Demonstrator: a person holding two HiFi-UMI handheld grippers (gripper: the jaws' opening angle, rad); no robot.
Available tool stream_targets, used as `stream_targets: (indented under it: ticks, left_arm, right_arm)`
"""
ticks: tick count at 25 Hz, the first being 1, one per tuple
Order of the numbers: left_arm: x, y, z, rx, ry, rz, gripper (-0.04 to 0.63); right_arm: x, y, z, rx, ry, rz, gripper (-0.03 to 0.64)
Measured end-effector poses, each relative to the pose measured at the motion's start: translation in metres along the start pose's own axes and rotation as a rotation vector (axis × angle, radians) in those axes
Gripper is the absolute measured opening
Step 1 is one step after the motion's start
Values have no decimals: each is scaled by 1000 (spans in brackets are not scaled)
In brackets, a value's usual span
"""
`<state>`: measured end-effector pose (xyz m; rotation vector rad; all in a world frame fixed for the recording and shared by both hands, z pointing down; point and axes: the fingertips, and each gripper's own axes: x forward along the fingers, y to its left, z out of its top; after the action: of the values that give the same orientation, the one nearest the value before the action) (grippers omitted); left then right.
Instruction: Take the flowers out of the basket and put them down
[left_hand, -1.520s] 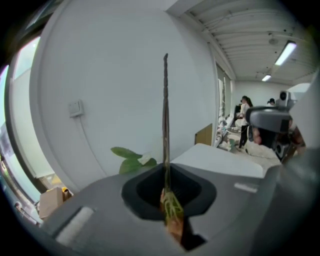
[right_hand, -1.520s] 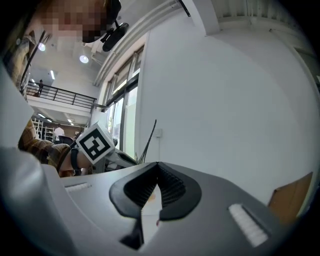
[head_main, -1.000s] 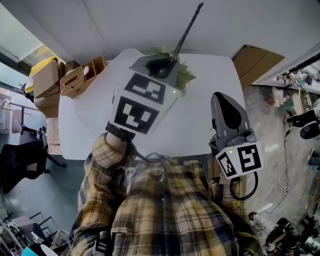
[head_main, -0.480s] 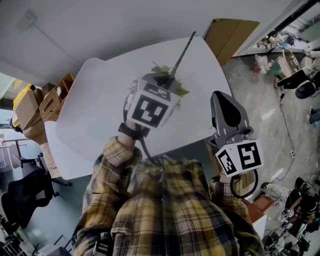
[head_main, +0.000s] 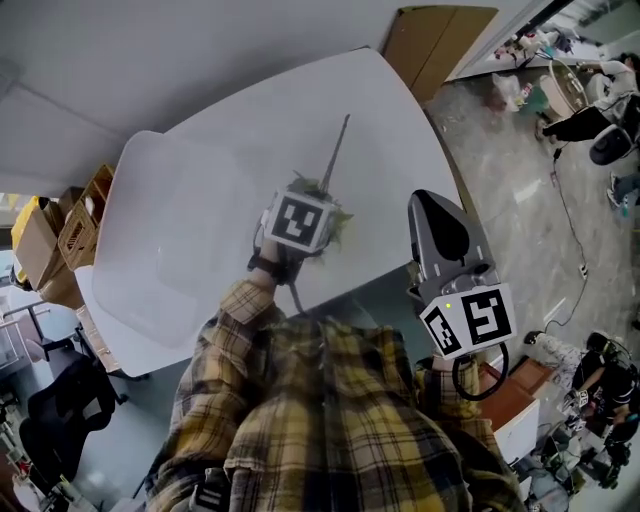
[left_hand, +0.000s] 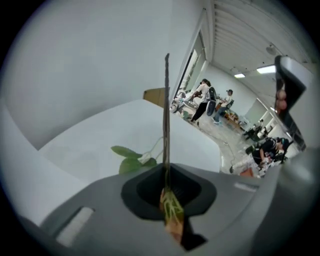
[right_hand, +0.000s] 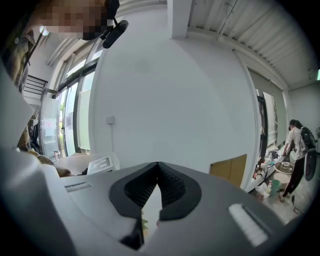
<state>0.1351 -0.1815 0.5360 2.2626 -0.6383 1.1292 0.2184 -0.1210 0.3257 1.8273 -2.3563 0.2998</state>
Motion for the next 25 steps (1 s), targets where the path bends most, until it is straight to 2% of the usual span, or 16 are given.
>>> stream_targets:
  ticks: [4, 11, 18, 21, 25]
  left_arm:
    - [28, 9, -18, -47, 50, -13, 26]
    - [52, 17, -19, -84, 38, -21, 58]
    - [63, 15, -16, -123, 26, -54, 130]
    - [60, 15, -12, -125, 7, -69, 193]
    - [57, 18, -7, -118, -11, -57, 226]
  right_arm:
    - [9, -4, -15, 8, 29, -1, 3]
    - [18, -5, -32, 21, 61, 5, 3]
    - [17, -8, -37, 30, 71, -2, 3]
    - [17, -5, -38, 34, 75, -6, 5]
    - [18, -4, -37, 38, 72, -4, 5]
